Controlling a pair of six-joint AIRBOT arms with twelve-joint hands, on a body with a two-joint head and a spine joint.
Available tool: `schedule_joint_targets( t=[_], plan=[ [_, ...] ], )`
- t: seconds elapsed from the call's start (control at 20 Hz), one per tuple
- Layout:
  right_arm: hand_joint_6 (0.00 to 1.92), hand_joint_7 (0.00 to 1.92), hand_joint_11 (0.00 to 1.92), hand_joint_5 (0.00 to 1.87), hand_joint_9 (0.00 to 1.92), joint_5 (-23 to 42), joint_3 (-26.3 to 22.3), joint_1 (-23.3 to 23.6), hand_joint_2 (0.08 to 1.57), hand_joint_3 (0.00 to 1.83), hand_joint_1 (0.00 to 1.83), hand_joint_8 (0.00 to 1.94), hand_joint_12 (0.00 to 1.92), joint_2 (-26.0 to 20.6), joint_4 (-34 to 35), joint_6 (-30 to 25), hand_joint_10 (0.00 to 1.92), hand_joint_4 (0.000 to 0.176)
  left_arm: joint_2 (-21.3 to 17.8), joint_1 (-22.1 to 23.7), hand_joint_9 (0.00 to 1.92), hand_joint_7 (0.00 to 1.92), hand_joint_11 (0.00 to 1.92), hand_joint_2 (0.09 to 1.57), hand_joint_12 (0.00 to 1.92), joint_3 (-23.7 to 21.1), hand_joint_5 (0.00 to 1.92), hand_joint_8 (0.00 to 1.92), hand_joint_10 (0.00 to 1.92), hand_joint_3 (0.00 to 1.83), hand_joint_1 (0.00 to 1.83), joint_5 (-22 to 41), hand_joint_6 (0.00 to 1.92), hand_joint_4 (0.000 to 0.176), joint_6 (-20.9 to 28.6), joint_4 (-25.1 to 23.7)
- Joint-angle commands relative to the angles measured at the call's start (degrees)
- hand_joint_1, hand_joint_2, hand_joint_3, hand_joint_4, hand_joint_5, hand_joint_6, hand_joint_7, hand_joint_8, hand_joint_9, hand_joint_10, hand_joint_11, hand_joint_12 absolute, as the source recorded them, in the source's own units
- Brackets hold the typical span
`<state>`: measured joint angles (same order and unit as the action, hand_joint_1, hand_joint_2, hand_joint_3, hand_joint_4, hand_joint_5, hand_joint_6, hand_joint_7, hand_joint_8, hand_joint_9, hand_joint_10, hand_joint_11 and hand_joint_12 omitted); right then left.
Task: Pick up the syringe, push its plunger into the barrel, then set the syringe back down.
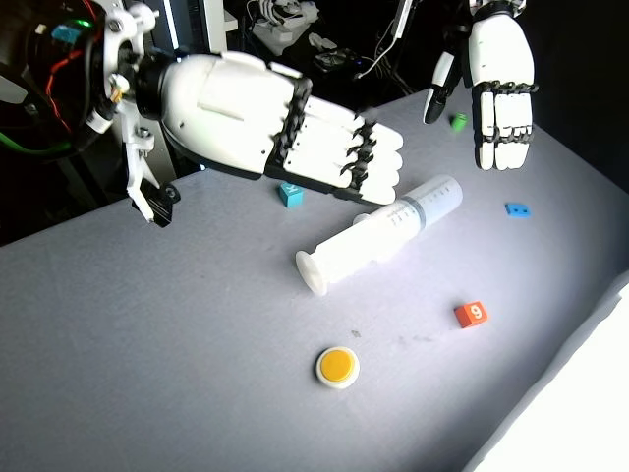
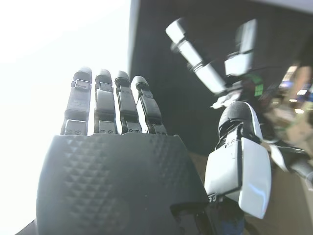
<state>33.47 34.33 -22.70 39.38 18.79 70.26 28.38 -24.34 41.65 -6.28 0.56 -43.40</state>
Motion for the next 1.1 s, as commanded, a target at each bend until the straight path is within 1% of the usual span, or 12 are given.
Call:
schedule_joint_targets(
  t=[0.0, 0.2, 0.25, 0.3, 0.35, 0.4, 0.45, 0.5, 0.65, 0.85, 0.9, 1.05],
  plan=[
    [0.0, 0.0, 0.0, 0.0, 0.0, 5.7, -0.28, 0.55, 1.07, 0.01, 0.06, 0.0, 0.0, -0.23, -1.21, -0.99, 0.0, 0.0, 0.34, 0.93, 0.0, 0.0, 0.0, 0.9, 0.32, -0.34, 0.06, 0.0, 0.0, 0.0, 1.21, -0.24, 0.02, 0.0, 0.19, 0.04],
    [0.0, 0.0, 0.0, 0.0, 0.0, 5.5, -0.26, 0.35, 1.07, 0.01, 0.06, 0.0, 0.0, -0.26, 0.24, -1.46, 0.0, 0.0, 3.41, 2.84, 0.0, 0.0, 0.0, 0.91, 0.29, -1.72, 0.07, 0.0, 0.0, 0.0, 1.24, -7.82, 0.01, 0.0, 0.24, 2.88],
    [0.0, 0.0, 0.0, 0.0, 0.0, 5.5, -0.26, 0.34, 1.07, 0.01, 0.07, 0.0, 0.0, -0.26, 0.4, -1.61, 0.0, 0.0, 4.27, 3.13, 0.0, 0.0, 0.0, 0.91, 0.36, -1.83, 0.08, 0.0, 0.0, 0.0, 1.23, -9.13, 0.01, 0.0, 0.24, 3.33],
    [0.0, 0.0, 0.0, 0.0, 0.0, 5.5, -0.26, 0.28, 1.06, 0.01, 0.01, 0.0, 0.0, -0.27, 0.69, -1.91, 0.0, 0.0, 5.36, 3.21, 0.0, 0.0, 0.0, 0.93, 0.1, -1.87, 0.02, 0.0, 0.0, 0.01, 1.26, -10.23, 0.01, 0.0, 0.27, 3.54],
    [0.0, 0.0, 0.0, 0.0, 0.0, 5.49, -0.27, 0.16, 1.06, 0.0, 0.05, 0.0, 0.0, -0.27, 1.11, -2.37, 0.0, 0.0, 6.71, 3.33, 0.0, 0.0, 0.0, 0.96, 0.17, -1.74, 0.0, 0.0, 0.0, 0.0, 1.22, -11.54, 0.0, 0.0, 0.38, 3.71],
    [0.0, 0.0, 0.0, 0.0, 0.0, 5.49, -0.27, 0.02, 1.07, 0.01, 0.01, 0.0, 0.0, -0.28, 1.46, -2.55, 0.0, 0.0, 8.31, 3.48, 0.0, 0.0, 0.0, 0.95, 0.1, -1.45, 0.01, 0.0, 0.0, 0.0, 1.29, -13.01, 0.0, 0.0, 0.43, 3.77],
    [0.0, 0.0, 0.0, 0.0, 0.0, 5.49, -0.27, -0.17, 1.07, 0.01, 0.04, 0.0, 0.0, -0.29, 1.49, -2.56, 0.0, 0.0, 9.54, 3.71, 0.0, 0.0, 0.0, 0.93, 0.28, -1.12, 0.08, 0.0, 0.0, 0.0, 1.22, -14.5, 0.0, 0.0, 0.5, 4.05],
    [0.0, 0.0, 0.0, 0.0, 0.0, 5.49, -0.27, -0.35, 1.07, 0.01, 0.05, 0.0, 0.0, -0.29, 1.49, -2.56, 0.0, 0.0, 10.37, 3.81, 0.0, 0.0, 0.0, 0.93, 0.34, -0.96, 0.03, 0.0, 0.0, 0.0, 1.18, -15.28, 0.0, 0.0, 0.62, 4.05],
    [0.0, 0.0, 0.0, 0.0, 0.0, 5.98, -0.26, -0.97, 1.07, 0.0, 0.08, 0.0, 0.0, -0.32, 2.08, -2.55, 0.0, 0.0, 13.78, 3.8, 0.0, 0.0, 0.0, 0.94, 0.2, 0.28, 0.01, 0.0, 0.0, 0.0, 1.28, -18.21, 0.0, 0.0, 1.59, 4.02],
    [0.0, 0.0, 0.0, 0.0, 0.0, 11.93, -0.14, -2.98, 1.08, 0.0, 0.02, 0.0, 0.0, -0.83, 5.21, -2.55, 0.0, 0.0, 18.5, 2.73, 0.0, 0.0, 0.0, 0.93, 0.02, 3.62, 0.0, 0.0, 0.0, 0.0, 1.29, -22.52, 0.0, 0.0, 3.02, 4.01],
    [0.0, 0.0, 0.0, 0.0, 0.0, 11.88, -0.14, -3.37, 1.08, 0.0, 0.0, 0.0, 0.0, -0.81, 6.13, -2.6, 0.0, 0.0, 19.54, 2.54, 0.0, 0.0, 0.0, 0.9, 0.22, 4.66, 0.06, 0.0, 0.0, 0.01, 1.22, -22.85, 0.01, 0.0, 3.17, 4.01],
    [0.0, 0.0, 0.0, 0.0, 0.0, 13.06, -0.13, -4.61, 1.08, 0.01, 0.01, 0.0, 0.0, -0.78, 11.82, -4.44, 0.0, 0.0, 22.65, 2.43, 0.0, 0.0, 0.0, 0.89, 0.33, 7.67, 0.09, 0.0, 0.0, 0.01, 1.22, -24.75, 0.01, 0.0, 4.23, 4.01]
  ],
)
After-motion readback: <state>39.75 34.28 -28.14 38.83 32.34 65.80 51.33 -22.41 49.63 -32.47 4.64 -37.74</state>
